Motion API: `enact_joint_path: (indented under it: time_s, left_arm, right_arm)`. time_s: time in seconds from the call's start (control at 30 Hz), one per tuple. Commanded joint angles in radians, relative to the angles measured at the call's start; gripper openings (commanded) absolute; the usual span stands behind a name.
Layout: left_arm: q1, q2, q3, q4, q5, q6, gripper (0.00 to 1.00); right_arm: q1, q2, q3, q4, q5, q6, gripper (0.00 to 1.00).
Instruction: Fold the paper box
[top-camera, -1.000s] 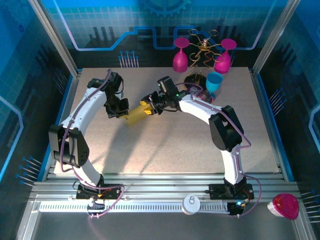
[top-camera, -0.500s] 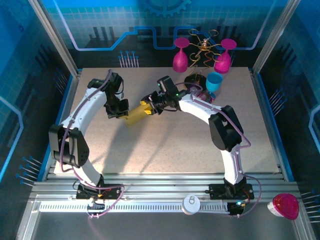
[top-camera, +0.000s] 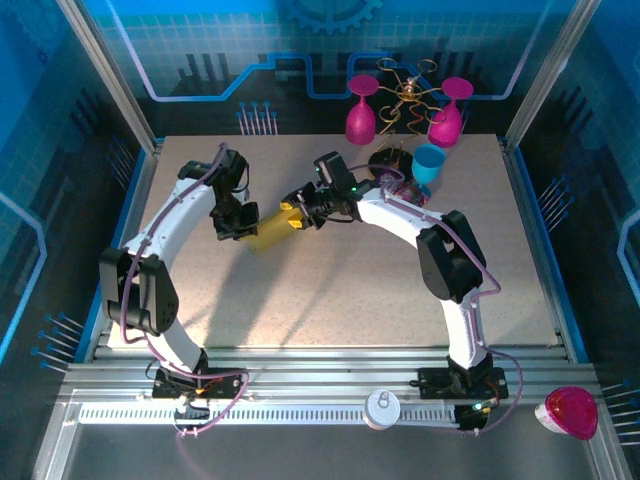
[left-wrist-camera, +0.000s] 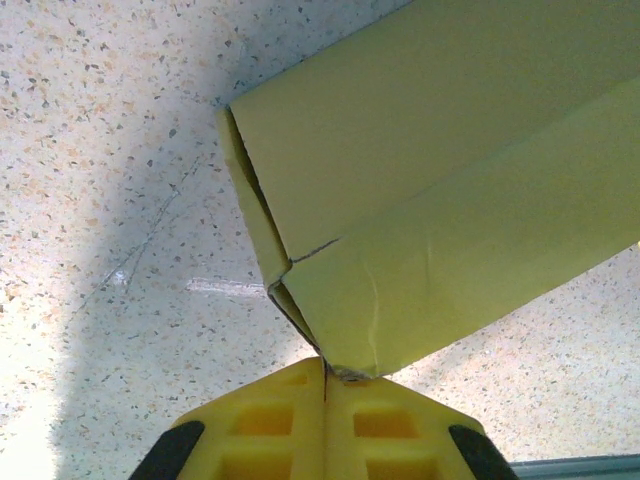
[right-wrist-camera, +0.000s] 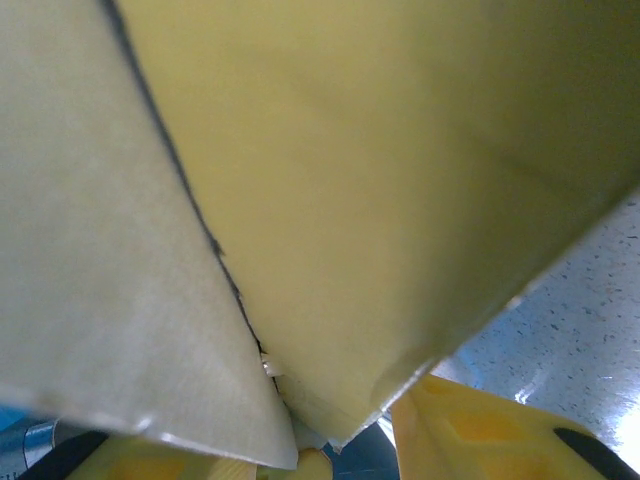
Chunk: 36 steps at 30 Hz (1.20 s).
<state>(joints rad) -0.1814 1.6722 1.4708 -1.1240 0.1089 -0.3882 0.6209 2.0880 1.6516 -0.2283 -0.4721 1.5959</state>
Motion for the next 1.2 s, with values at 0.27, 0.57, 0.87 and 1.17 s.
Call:
enact_joint_path:
  time_s: [0.27,0.57,0.87,1.17]
  left_arm:
    - [0.072,-0.240,-0.127,0.151,0.146,-0.349,0.49]
    - [0.132,-0.343,-0.467,0.625,0.298,-0.775,0.51]
    - [0.140,-0.368,-0.593,0.808,0.285,-0.932,0.47]
    - [0.173,-0.414,-0.683,0.889,0.284,-1.007,0.39]
  right_arm:
    - [0.007,0.035,0.024,-0.034,0.004,-0.010,0.38]
    - [0.007,0.036,0.025,-0.028,0.006,-0.005,0.37]
    - [0.005,0.033,0.014,-0.020,0.007,-0.002,0.36]
    - [0.005,0.036,0.015,-0.008,0.009,0.008,0.35]
